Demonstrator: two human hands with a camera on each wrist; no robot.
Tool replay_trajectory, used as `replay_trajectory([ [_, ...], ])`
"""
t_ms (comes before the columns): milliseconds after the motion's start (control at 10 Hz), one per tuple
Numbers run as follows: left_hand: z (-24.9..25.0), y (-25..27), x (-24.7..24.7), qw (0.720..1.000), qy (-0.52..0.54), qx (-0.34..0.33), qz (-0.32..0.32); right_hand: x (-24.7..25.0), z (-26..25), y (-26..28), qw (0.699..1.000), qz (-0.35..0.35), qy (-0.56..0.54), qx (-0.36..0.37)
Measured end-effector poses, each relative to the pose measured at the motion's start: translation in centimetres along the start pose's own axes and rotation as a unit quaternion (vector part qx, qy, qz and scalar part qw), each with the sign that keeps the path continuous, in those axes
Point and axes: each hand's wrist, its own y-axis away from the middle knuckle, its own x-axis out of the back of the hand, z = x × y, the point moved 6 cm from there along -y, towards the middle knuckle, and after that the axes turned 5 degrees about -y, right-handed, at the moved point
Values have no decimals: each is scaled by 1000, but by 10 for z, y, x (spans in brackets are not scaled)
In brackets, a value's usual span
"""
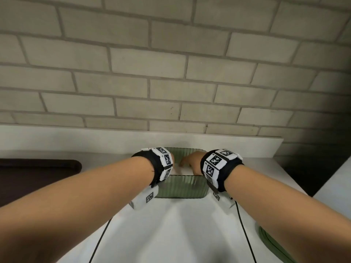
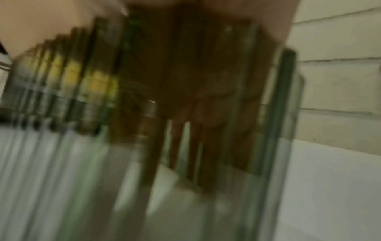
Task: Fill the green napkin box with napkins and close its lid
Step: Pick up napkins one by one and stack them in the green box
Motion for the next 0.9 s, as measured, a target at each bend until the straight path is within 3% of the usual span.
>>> replay_trajectory([
  [100, -15, -24, -25, 992, 18, 65, -105, -12, 13, -21, 998, -22, 58, -13],
  [200, -16, -22, -19, 989, 70, 88, -97, -14, 29, -41, 993, -39, 103, -54],
  [400, -24, 25, 24, 992, 39, 123, -13, 31, 18, 40, 992, 88, -10, -90],
  [600, -35, 103, 41, 976, 111, 118, 147, 27, 28, 118, 978, 189, -81, -33],
  [800, -37, 203, 7, 930, 279, 112, 213, -10, 16, 207, 929, 283, -238, 5],
  [900, -24, 249, -18, 893, 369, 101, 238, -45, -1, 235, 906, 303, -297, 18],
])
